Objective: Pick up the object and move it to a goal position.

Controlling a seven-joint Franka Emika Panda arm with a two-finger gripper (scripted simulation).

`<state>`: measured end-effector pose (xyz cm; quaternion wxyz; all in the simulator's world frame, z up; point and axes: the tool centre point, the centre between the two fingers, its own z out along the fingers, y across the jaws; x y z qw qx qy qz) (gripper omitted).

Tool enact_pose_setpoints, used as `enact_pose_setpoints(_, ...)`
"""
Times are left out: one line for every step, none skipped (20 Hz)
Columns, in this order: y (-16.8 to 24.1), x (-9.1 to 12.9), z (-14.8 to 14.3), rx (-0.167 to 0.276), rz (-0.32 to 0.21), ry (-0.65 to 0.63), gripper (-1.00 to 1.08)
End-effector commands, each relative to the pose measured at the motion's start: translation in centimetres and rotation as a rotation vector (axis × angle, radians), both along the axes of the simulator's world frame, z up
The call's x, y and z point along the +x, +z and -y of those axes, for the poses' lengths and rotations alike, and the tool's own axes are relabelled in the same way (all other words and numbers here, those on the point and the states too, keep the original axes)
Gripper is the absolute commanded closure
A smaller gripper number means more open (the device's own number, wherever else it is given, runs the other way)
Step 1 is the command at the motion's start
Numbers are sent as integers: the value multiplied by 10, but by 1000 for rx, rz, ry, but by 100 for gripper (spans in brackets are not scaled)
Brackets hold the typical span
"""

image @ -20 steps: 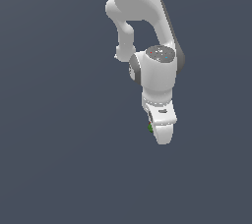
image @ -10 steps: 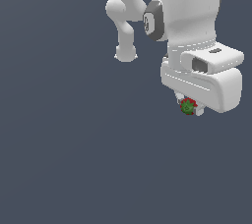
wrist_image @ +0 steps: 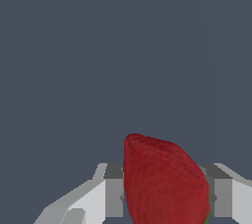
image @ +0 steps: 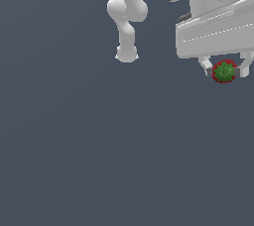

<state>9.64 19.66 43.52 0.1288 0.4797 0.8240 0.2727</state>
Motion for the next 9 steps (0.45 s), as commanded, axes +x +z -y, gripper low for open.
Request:
enact_pose_setpoints(15, -3, -3, 8, 19, 20, 108)
enact_pose_setpoints(19, -4, -4, 10, 25, 25, 108)
enact_pose_setpoints(22, -5, -5, 12, 29, 30, 108)
enact_pose_setpoints(25, -6, -5, 14, 33, 34, 108)
enact_pose_setpoints(27, -6, -6, 15, 36, 36, 108)
enact_pose_setpoints(29, -7, -6, 17, 38, 38, 108)
enact_pose_setpoints(30, -7, -6, 17, 39, 40, 108)
enact_pose_setpoints(31, -7, -6, 18, 39, 40, 108)
enact_pose_setpoints(31, -7, -6, 18, 39, 40, 108)
